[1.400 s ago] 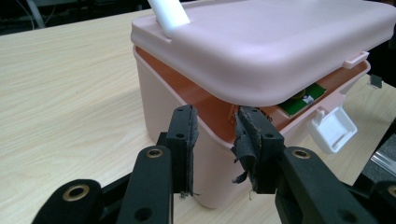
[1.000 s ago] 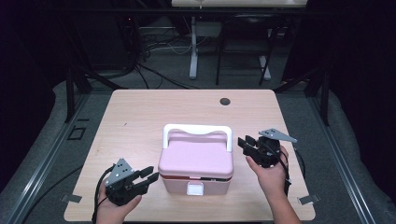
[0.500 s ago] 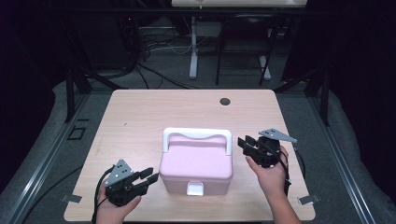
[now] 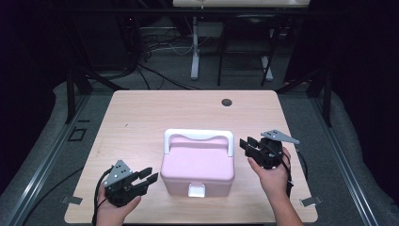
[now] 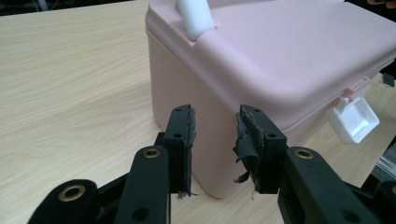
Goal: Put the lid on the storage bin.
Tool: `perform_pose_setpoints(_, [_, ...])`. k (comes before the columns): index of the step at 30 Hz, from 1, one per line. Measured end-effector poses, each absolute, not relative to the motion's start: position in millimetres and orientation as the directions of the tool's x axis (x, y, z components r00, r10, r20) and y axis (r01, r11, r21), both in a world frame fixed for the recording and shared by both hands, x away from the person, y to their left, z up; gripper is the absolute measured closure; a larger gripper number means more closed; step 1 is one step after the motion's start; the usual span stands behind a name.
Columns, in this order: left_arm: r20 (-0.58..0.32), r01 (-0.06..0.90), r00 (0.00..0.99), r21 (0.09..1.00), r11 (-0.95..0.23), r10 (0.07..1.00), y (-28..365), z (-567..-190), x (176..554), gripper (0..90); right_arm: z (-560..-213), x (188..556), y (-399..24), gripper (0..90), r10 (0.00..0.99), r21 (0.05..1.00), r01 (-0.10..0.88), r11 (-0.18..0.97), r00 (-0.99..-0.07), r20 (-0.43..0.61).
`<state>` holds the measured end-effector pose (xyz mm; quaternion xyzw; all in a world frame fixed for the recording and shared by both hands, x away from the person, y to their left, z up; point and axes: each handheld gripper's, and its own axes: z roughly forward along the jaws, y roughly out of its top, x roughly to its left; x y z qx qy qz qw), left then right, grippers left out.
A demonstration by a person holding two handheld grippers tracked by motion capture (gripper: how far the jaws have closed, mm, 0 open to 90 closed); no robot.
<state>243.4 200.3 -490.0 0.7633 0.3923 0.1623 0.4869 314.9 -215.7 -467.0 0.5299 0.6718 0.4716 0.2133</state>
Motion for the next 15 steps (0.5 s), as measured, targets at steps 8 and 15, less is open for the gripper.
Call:
perform_pose_setpoints(8, [-0.144,0.457,0.615,0.866,-0.201,0.775,208,-497,248,61.0,-468,316,-217,60.4,0.912,0.86,0.51,-0.012,-0.346,0.218])
perform_pose_setpoints(15, [-0.148,0.471,0.603,0.859,-0.2,0.784,209,-504,250,57.5,-462,314,-222,53.6,0.905,0.873,0.488,-0.02,-0.362,0.223])
